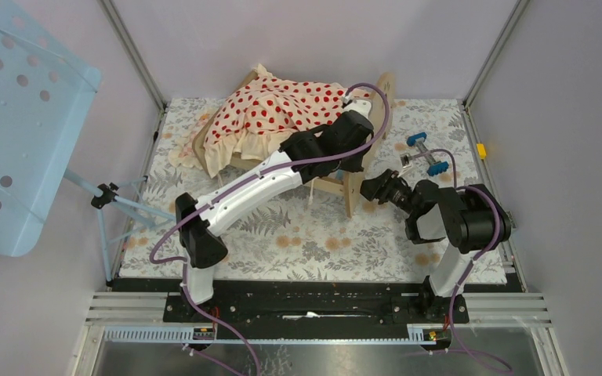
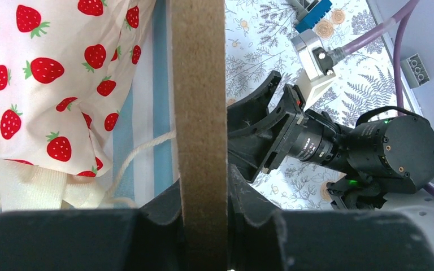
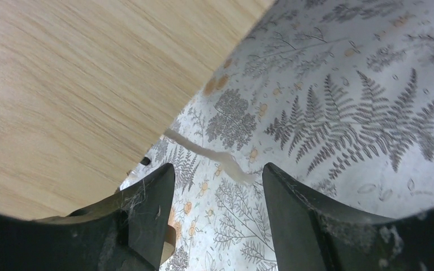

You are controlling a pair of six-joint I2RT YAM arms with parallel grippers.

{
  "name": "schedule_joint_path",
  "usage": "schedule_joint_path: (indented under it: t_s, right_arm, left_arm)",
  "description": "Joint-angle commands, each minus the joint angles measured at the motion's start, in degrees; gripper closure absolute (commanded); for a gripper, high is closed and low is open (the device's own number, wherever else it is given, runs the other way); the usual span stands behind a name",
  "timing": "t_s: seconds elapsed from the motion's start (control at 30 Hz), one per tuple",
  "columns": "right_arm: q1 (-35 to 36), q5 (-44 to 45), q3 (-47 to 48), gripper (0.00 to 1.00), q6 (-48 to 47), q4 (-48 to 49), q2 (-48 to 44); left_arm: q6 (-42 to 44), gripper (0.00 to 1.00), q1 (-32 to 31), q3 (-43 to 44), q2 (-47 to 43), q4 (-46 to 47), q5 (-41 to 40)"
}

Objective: Set up the pet bed
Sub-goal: Adjust the ropes on the bed frame.

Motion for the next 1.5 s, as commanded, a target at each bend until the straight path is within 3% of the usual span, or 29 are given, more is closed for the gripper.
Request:
schedule_joint_path:
  t_s: [0.0,0.37,0.5,0.57,0.73,0.87,1.47]
  right_arm:
    - [2.08,-3.36,3.15,0.34,-3.69,12.18,0.94]
    - [4.69,-4.51,10.37,0.36,-3.09,12.18,6.38]
    - [5.50,-4.56,11.08,0.41,-2.89,12.18,7.37]
    - [5.80,-4.20,10.53,0.50,-3.10,12.18,7.13]
    - [5.82,-2.04,6.89,0.87,-3.12,12.26,4.95]
    - [6.27,1.67,2.95,0.99,-1.39,12.48,3.33]
    - [14.69,16.17,-9.14,1.00,1.79,12.62,-3.18]
  left_arm:
    - [3.62,1.00,0.15,6.91,-8.90,12.84,-4.11]
    - [3.63,1.00,0.39,6.62,-9.70,12.64,-4.07]
    - [3.55,1.00,0.62,6.27,-9.93,12.64,-4.15]
    - [3.55,1.00,0.76,6.15,-10.04,12.64,-4.16]
    - [3.46,1.00,1.19,5.83,-10.22,12.76,-4.16]
    - [2.76,1.00,1.63,5.08,-10.71,13.47,-3.62]
    - [0.06,1.00,2.64,2.65,-11.16,16.18,-1.28]
